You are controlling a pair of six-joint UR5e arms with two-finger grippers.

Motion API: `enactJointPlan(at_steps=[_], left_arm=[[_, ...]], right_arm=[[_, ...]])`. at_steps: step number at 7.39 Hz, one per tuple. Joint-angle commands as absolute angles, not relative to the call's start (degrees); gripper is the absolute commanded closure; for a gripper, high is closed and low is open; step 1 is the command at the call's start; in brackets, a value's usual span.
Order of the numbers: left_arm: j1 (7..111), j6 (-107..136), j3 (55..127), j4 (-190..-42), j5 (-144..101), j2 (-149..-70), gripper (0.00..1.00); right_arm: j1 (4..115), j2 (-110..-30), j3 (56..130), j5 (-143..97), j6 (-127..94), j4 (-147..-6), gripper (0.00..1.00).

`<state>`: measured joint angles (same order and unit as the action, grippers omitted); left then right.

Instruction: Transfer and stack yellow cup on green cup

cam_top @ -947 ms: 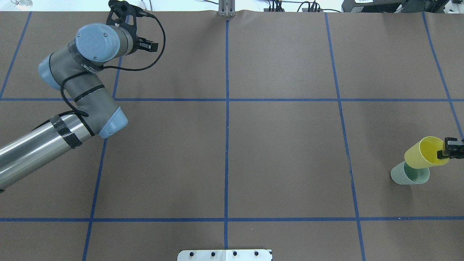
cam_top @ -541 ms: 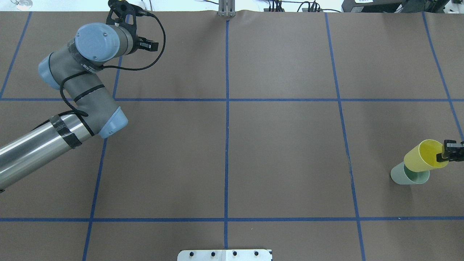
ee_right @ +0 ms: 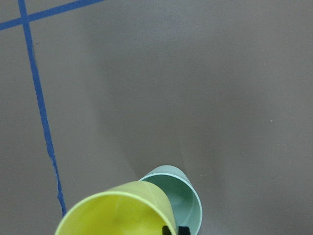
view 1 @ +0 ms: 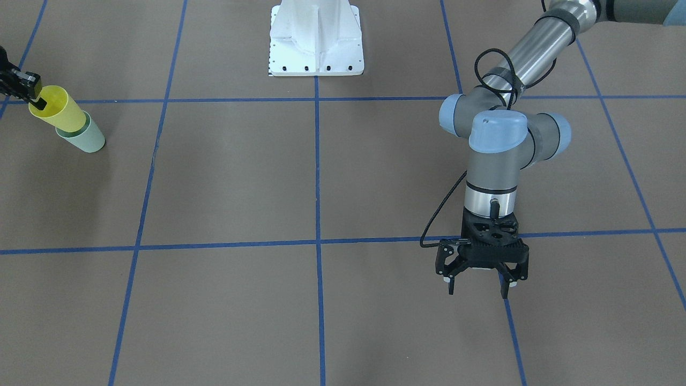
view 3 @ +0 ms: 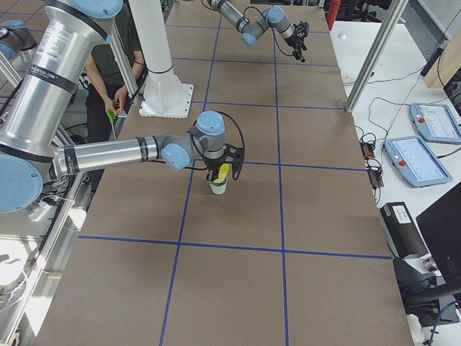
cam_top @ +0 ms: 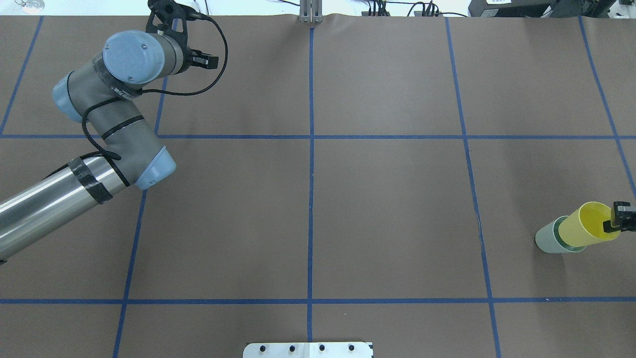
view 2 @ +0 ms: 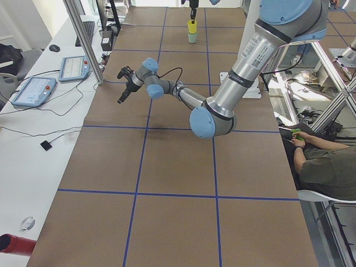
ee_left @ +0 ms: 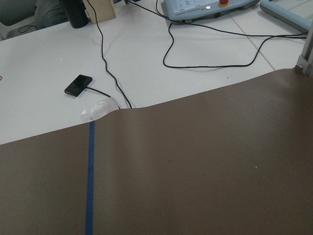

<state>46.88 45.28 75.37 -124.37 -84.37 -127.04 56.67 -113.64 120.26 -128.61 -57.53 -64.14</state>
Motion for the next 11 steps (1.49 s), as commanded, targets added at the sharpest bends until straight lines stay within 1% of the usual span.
enactJointPlan(at_steps=[1, 2, 3, 4, 5, 6, 7, 8, 10, 11], left_arm=[[46.8, 45.4, 75.4, -124.4, -84.3, -127.0, 0.01], [46.8, 45.3, 75.5, -124.4, -84.4, -127.0, 0.01], [46.8, 45.4, 75.5, -124.4, -84.4, -126.9, 0.01], [46.8, 45.4, 75.5, -124.4, -84.4, -126.9, 0.01], [46.8, 45.4, 75.5, -124.4, -84.4, -126.9, 0.01], [47.1, 45.3, 75.5, -123.9, -85.2, -127.0, 0.01], [50.0, 45.2, 76.2, -119.9, -90.7, -127.4, 0.01], [53.8, 44.4, 78.5, -114.4, -98.1, -127.3, 0.01], [60.1, 41.9, 82.2, -103.2, -108.8, -126.9, 0.01], [63.7, 32.5, 85.4, -96.2, -113.0, -125.1, 0.01]], right_arm=[[56.5, -113.6, 119.9, -128.7, -57.4, -64.2, 1.00], [56.5, -113.4, 119.5, -128.7, -57.4, -64.2, 1.00], [56.4, -113.0, 119.1, -128.8, -57.5, -64.2, 0.81], [56.4, -112.0, 118.4, -128.8, -57.7, -64.2, 0.17], [56.4, -111.8, 118.5, -128.8, -57.8, -64.1, 0.00], [56.7, -111.0, 118.9, -128.8, -57.9, -64.1, 0.00], [57.4, -110.2, 119.7, -128.8, -57.6, -64.1, 0.00], [60.0, -108.3, 118.7, -128.8, -57.1, -64.2, 0.00], [66.8, -100.2, 111.7, -128.8, -49.1, -64.8, 0.00], [69.0, -96.0, 107.1, -128.9, -45.5, -65.0, 0.00]])
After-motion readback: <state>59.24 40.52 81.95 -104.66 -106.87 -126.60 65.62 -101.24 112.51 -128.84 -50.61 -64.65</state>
